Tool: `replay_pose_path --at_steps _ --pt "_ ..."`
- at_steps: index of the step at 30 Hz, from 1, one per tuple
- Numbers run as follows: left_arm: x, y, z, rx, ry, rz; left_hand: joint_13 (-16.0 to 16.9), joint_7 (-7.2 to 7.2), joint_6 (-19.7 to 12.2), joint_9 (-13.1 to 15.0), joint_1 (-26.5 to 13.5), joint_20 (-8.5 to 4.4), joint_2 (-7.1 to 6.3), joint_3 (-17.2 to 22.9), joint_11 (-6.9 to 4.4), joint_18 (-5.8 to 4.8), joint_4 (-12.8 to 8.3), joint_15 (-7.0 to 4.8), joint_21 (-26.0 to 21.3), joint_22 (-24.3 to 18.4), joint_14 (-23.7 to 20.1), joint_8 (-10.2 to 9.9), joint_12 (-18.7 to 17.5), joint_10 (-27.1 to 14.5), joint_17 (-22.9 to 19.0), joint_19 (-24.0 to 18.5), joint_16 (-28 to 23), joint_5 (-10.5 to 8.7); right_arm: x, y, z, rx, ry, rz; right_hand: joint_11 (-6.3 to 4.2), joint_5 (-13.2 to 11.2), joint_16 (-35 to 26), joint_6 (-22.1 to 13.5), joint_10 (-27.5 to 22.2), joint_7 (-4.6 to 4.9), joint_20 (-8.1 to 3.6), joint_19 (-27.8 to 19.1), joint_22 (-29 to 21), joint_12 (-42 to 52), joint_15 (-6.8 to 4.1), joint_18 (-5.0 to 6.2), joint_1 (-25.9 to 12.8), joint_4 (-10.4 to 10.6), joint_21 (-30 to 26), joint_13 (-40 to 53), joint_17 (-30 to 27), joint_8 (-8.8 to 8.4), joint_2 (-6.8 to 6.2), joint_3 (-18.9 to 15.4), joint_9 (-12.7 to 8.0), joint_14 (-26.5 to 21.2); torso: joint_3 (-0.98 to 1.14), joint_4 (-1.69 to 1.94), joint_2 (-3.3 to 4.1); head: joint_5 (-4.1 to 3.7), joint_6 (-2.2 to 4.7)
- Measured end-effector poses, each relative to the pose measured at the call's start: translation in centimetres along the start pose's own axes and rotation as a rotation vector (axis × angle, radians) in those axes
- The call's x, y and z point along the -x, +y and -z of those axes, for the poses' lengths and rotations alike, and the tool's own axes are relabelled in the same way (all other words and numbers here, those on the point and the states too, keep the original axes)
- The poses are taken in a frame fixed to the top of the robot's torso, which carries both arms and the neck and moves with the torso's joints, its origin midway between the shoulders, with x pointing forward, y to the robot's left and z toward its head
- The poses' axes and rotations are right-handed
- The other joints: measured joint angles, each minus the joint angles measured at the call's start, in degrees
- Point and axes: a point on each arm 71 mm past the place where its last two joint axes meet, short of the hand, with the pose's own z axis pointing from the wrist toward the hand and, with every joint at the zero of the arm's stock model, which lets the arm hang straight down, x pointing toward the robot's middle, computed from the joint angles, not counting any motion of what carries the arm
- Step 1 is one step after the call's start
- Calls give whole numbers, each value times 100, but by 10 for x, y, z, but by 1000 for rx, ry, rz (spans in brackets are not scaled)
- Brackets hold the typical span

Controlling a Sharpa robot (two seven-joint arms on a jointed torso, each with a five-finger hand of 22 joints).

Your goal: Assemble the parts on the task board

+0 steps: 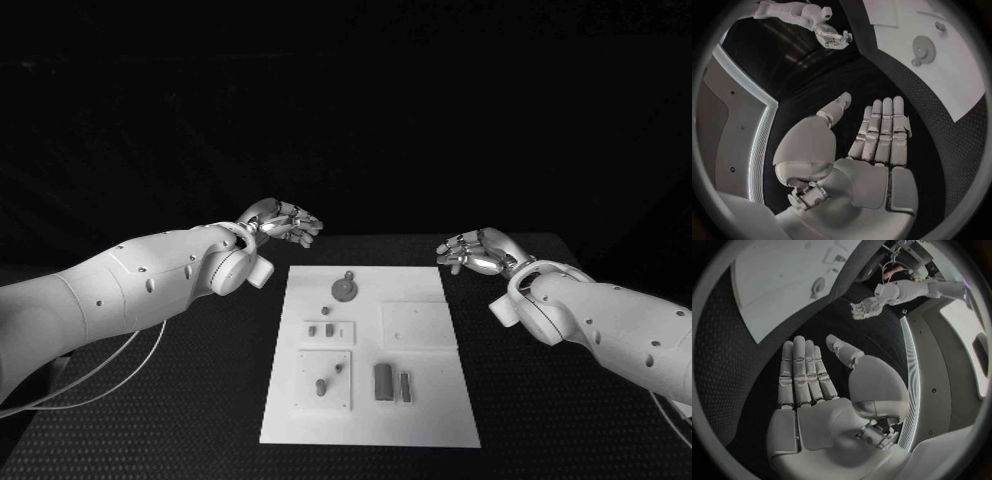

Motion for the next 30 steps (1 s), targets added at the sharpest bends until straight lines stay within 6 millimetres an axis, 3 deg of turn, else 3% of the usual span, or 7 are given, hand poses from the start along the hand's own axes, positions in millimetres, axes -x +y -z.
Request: replay_pose_path --at_steps 3,7,12,20,23,25,30 --pt "6 -1 -5 0 -24 7 -154 -11 -199 -56 -29 88 25 0 21 0 0 85 -186 -157 -267 -105 0 -268 -99 -288 -322 0 7 -4 -13 -26 -41 -80 111 0 -846 -171 -10 -55 162 -702 -231 -742 265 -168 -65 25 -557 -701 -263 0 65 -25 -112 -339 -23 2 -69 -46 221" --pt "8 -5 -11 -7 -44 31 -377 -88 -462 -121 -180 187 -10 -58 17 -1 -8 169 -216 -388 -645 -223 -13 -704 -229 -725 -671 0 14 -10 -21 -51 -73 -146 170 0 -1452 -362 -135 -69 251 -1147 -329 -1276 399 -301 -163 148 -888 -1190 -499 -2 163 -148 -203 -802 -50 -7 -147 -72 424" --pt "12 -5 -17 -8 -79 86 -706 -294 -994 -198 -738 390 4 -407 -77 -179 131 272 -225 -754 -1342 -453 -34 -1573 -444 -1569 -1137 -25 22 -8 -26 -45 -106 -248 235 0 -2007 -834 -438 -94 313 -1558 -331 -1906 497 -398 -690 377 -1143 -1717 -807 -151 176 -695 -345 -1362 -80 -34 -265 -57 653" --pt "9 -7 -25 -22 -94 145 -931 -394 -1362 -195 -1438 519 215 -795 -136 -178 405 315 -225 -1064 -1587 -554 -34 -2057 -532 -2037 -1280 -24 24 -4 -30 -23 -111 -331 241 0 -2236 -1307 -634 -169 327 -1839 -246 -2305 523 -484 -1244 786 -1262 -2028 -959 -300 249 -1025 -452 -1571 -92 -73 -448 38 807" --pt "9 -7 -25 -22 -94 145 -1188 -581 -2366 -1017 -2752 326 281 -1448 -338 -178 675 14 -316 -2462 -2593 -885 -129 -3293 -1416 -3028 -1722 -128 25 -3 -30 -23 -112 -331 -31 -144 -2841 -2413 -1988 -428 -45 -2458 -836 -2582 252 -721 -2666 1056 -1779 -2286 -1609 -448 279 -1830 -1382 -2625 -92 -72 -457 40 812" --pt "8 -6 -24 -20 -92 148 -1334 -693 -2937 -1506 -3502 207 320 -1818 -463 -177 836 -171 -382 -3269 -3160 -1078 -196 -4002 -1929 -3594 -1967 -179 24 -3 -29 -24 -111 -331 -194 -229 -3182 -3053 -2778 -585 -274 -2799 -1891 -2736 54 -811 -3465 1200 -2067 -2431 -1987 -556 291 -2303 -1924 -3237 -93 -62 -455 23 795" --pt "-11 -1 -18 -16 -64 176 -1587 -887 -3926 -2353 -4791 0 373 -2458 -677 -176 1117 -492 -482 -4672 -4138 -1415 -293 -5228 -2821 -4572 -2390 -245 15 -2 -23 -22 -98 -348 -475 -355 -3768 -4164 -4148 -859 -674 -3376 -4387 -3000 -252 -975 -4837 1449 -2562 -2681 -2643 -739 308 -3119 -2866 -4288 -82 49 -496 -125 694"
